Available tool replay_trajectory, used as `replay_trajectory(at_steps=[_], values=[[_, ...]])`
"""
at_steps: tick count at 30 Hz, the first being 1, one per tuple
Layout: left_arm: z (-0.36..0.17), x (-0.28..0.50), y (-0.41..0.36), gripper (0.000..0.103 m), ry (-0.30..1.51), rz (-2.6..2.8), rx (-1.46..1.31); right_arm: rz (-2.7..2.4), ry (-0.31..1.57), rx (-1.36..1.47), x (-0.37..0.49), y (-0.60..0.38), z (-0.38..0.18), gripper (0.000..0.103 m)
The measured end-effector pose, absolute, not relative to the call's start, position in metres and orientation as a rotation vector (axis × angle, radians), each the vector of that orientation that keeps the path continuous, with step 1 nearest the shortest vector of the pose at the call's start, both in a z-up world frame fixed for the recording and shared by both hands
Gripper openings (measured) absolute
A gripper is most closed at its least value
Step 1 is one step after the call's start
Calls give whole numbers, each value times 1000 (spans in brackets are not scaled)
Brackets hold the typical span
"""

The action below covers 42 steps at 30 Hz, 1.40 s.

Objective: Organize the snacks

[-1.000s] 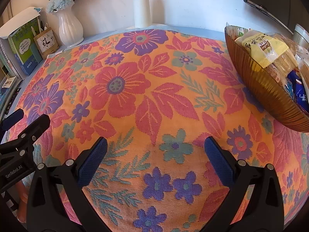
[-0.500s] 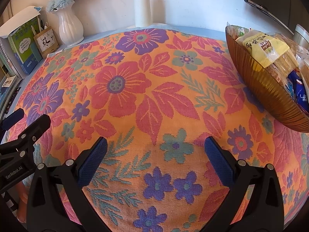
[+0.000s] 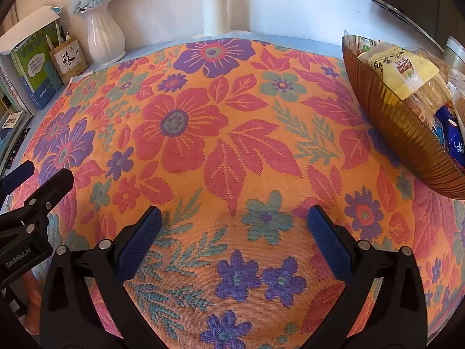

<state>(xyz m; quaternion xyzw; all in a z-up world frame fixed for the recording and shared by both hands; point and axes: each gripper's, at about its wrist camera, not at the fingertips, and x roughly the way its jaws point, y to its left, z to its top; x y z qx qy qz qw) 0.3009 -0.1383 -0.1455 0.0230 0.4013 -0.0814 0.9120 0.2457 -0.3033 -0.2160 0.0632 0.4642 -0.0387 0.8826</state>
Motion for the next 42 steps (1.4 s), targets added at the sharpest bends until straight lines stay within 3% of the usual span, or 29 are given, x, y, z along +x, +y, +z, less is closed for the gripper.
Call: replay_trajectory(at_steps=[42], values=[[-148, 304, -139, 98, 847, -171, 54, -81, 973, 117, 247, -301, -218, 100]])
